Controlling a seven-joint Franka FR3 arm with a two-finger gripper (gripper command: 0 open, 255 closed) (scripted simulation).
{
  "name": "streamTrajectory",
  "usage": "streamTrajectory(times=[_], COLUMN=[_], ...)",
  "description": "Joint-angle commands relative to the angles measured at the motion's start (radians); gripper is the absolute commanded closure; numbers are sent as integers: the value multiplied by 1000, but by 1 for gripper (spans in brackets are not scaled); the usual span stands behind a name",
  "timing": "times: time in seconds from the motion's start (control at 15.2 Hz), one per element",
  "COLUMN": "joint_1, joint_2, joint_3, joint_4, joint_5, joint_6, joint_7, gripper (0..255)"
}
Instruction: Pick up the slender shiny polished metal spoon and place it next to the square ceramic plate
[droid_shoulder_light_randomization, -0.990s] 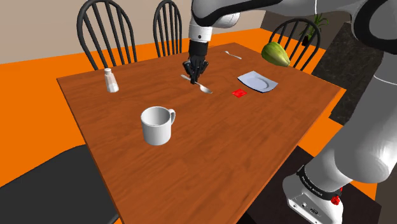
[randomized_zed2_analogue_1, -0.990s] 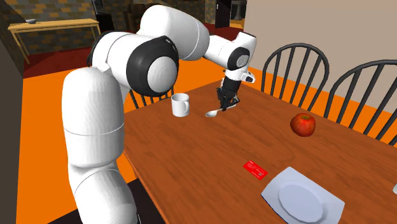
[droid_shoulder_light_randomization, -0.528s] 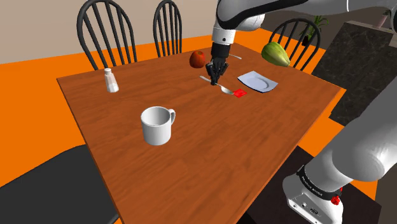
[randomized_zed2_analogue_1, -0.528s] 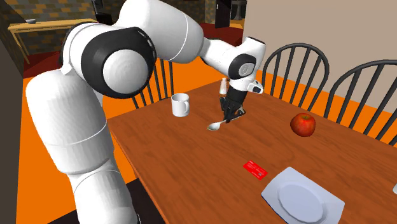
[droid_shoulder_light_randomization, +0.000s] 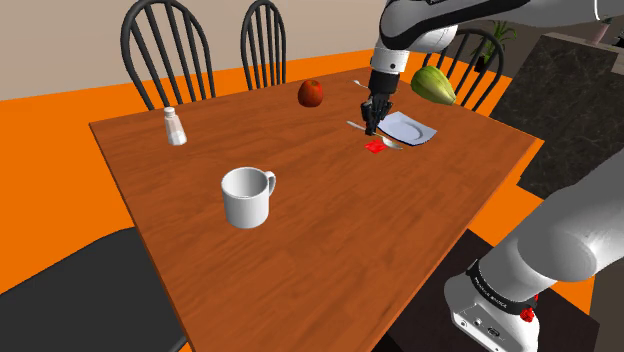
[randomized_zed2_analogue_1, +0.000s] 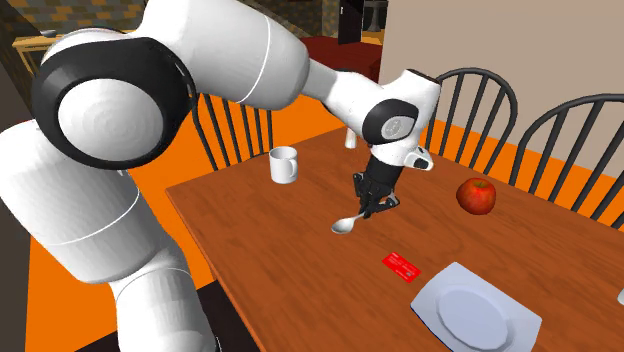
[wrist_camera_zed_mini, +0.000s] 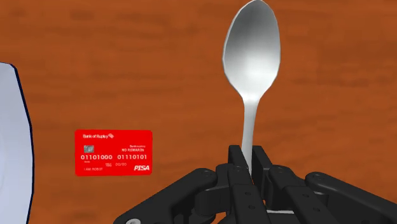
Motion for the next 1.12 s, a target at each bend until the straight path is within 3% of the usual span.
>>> streamTrajectory(times=[0.0,0.92,1.06], joint_1=[-22,-194,-193], joint_2=[-43,-195,-186], joint_3=[-25,-234,-236], joint_4=[-47,-186,-205], joint_5=[-12,-155,-154], joint_6=[-1,-36,-8], joint_7=[-43,-351,-353], gripper=[255,255,255])
